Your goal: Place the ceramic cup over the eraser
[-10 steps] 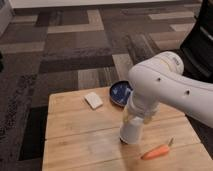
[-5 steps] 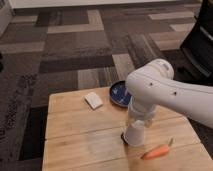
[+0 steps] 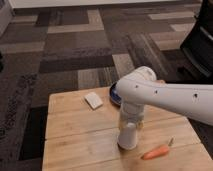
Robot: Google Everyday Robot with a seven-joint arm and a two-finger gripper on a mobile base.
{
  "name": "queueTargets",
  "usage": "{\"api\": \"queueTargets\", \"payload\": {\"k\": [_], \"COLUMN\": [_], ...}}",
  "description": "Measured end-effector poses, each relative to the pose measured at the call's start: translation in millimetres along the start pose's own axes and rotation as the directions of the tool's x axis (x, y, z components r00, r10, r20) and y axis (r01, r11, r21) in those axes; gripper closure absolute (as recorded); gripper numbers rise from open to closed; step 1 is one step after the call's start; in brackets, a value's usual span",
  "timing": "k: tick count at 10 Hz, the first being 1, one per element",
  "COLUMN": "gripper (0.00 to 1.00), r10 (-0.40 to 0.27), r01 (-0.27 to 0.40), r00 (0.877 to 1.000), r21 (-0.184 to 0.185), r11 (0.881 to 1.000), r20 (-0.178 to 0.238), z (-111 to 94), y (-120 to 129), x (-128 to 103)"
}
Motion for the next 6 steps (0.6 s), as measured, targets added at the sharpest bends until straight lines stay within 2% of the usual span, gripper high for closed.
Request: {"api": "queueTargets", "payload": {"k": [2, 3, 5, 6], "gripper": [1.0, 1.0, 0.99, 0.85], "r10": [-0.005, -0.016, -0.028, -0.029], "r01": [0.005, 0.017, 0.029, 0.03], "r00": [1.0, 0.999, 0.998, 0.998], "r21": [-0.003, 0.012, 0.018, 0.018], "r11": [1.0, 1.0, 0.999, 0.999], "r20": [-0.027, -0.044, -0.05, -0.05], "z": [11, 18, 21, 21], "y": [-2, -5, -4, -4], "x": [-1, 0, 0, 0]}}
